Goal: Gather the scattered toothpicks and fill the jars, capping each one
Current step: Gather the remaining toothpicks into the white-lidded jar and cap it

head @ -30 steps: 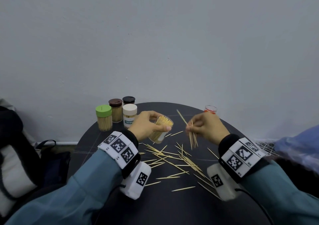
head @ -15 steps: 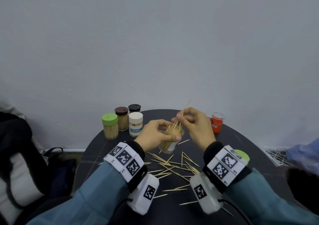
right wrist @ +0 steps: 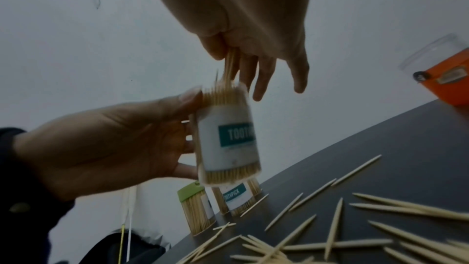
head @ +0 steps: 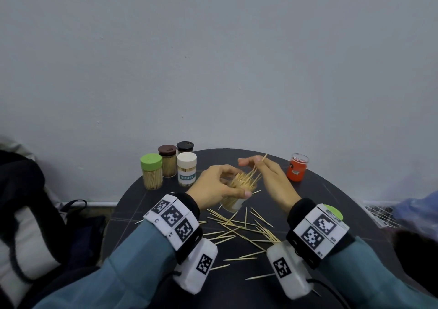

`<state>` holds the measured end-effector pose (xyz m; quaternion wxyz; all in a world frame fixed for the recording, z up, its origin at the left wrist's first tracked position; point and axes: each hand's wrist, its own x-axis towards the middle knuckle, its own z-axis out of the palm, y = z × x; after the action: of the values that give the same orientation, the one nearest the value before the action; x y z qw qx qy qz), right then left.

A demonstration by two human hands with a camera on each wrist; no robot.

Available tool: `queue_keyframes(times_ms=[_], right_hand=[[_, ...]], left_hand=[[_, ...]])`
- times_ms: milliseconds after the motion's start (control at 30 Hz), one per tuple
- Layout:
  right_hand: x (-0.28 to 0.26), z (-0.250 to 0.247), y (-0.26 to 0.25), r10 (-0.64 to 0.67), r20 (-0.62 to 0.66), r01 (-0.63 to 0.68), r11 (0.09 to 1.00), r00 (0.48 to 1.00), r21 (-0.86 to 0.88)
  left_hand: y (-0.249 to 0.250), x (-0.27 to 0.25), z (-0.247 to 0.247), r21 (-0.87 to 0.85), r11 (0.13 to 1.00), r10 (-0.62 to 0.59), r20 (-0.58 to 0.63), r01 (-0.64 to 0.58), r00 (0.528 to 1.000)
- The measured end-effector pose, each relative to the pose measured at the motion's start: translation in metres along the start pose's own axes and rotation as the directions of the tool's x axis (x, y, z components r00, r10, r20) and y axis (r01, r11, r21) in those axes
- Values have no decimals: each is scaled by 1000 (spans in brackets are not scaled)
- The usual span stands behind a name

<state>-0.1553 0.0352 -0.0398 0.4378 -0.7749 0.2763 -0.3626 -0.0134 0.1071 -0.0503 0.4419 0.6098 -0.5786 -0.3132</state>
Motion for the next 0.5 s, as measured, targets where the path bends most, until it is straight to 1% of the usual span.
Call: queue_keyframes(times_ms=[67, 133, 233, 300, 367, 433, 500], right_hand=[[-3, 2, 4, 35, 70, -35, 999, 997, -9], [-6, 5, 8, 60, 123, -63, 998, 991, 21], [-9, 0, 7, 20, 78, -26, 997, 997, 72], [-9, -7, 6, -14, 47, 11, 997, 999, 75], [-10, -14, 5, -59, 31, 58, 998, 998, 33], [-10, -19, 5, -105, 18, 106, 993, 994, -46], [-9, -22, 3, -139, 31, 141, 984, 990, -105]], left_hand=[[0, 0, 0, 4, 1000, 28, 11, -28, 1000], [0, 0, -1, 21, 998, 54, 10, -54, 999], [1, 0, -3, 48, 996, 78, -7, -78, 997], [1, 0, -4, 64, 993, 96, -30, -94, 995], [1, 0, -6, 68, 992, 110, -66, -106, 992], [0, 0, -7, 79, 990, 123, -113, -115, 986], [0, 0, -8, 94, 989, 127, -155, -113, 980]])
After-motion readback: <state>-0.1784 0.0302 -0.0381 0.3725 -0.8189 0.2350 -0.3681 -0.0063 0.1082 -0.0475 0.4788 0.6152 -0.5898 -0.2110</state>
